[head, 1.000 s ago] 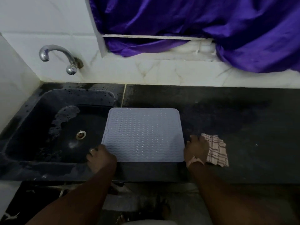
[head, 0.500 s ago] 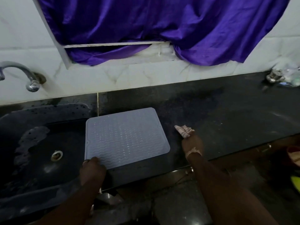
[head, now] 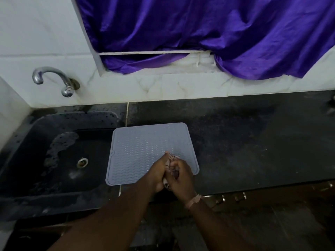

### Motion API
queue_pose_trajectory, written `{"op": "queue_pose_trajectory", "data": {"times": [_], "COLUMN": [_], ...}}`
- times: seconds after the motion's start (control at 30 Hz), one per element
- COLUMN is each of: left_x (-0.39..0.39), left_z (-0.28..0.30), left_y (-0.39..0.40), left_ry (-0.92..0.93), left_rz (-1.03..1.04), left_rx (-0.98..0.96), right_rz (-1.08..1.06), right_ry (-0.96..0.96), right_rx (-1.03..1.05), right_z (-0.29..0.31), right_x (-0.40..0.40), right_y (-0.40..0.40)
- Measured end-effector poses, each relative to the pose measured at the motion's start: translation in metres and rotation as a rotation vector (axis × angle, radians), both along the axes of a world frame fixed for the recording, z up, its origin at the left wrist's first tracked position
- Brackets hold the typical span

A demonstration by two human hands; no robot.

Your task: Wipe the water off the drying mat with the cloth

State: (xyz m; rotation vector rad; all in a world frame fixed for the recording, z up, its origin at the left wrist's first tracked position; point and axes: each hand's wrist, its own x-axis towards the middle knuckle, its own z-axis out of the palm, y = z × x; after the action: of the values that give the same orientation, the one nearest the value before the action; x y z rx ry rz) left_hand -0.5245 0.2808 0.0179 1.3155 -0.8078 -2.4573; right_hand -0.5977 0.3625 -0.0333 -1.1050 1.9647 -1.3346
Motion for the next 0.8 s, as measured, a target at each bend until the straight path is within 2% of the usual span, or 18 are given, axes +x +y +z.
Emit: {"op": "queue_pose_trajectory", "data": {"times": [0.03, 0.1, 0.17, 0.23, 0.3, 0.33, 0.43, 0.47, 0.53, 0.6, 0.67, 0.73, 0.8], "left_x": [0.001, 0.004, 0.006, 0.01, 0.019, 0.026, 0.061, 0.077, 0.114, 0.145, 0.162, 0.171, 0.176], "left_z": [-0.003, -0.011, -0.018, -0.025, -0.032, -0.035, -0.05, -0.055, -0.069, -0.076, -0.08, -0.08, -0.081], "left_y": [-0.001, -0.004, -0.006, -0.009, -0.016, -0.021, -0.04, -0.046, -0.059, -0.068, -0.075, -0.082, -0.09], "left_ry": [0.043, 0.142, 0.211, 0.208, 0.101, -0.005, -0.595, -0.783, -1.052, -1.164, -1.129, -1.087, -1.063], "left_rz": [0.053, 0.1, 0.107, 0.107, 0.096, 0.084, -0.02, -0.046, -0.123, -0.3, -0.37, -0.383, -0.408], "left_rx": [0.067, 0.173, 0.204, 0.177, 0.071, -0.047, -0.598, -0.74, -0.901, -0.981, -1.019, -1.042, -1.069], "right_rz": [0.05, 0.161, 0.226, 0.155, -0.052, -0.176, -0.379, -0.379, -0.292, -0.185, -0.136, -0.148, -0.158], "right_ry": [-0.011, -0.249, -0.405, -0.479, -0.473, -0.397, -0.019, 0.13, 0.403, 0.661, 0.827, 0.874, 0.891], "right_rx": [0.057, 0.113, 0.093, 0.043, -0.008, 0.001, 0.146, 0.19, 0.304, 0.457, 0.638, 0.802, 0.867], "right_z": [-0.006, -0.012, -0.006, -0.006, -0.008, -0.012, -0.031, -0.039, -0.051, -0.062, -0.061, -0.056, -0.05], "right_x": [-0.004, -0.009, -0.015, -0.028, -0.046, -0.056, -0.084, -0.089, -0.085, -0.067, -0.04, -0.01, 0.019], "right_y": [0.0, 0.003, 0.003, -0.001, -0.009, -0.013, -0.012, -0.011, -0.014, -0.024, -0.036, -0.048, -0.061]}}
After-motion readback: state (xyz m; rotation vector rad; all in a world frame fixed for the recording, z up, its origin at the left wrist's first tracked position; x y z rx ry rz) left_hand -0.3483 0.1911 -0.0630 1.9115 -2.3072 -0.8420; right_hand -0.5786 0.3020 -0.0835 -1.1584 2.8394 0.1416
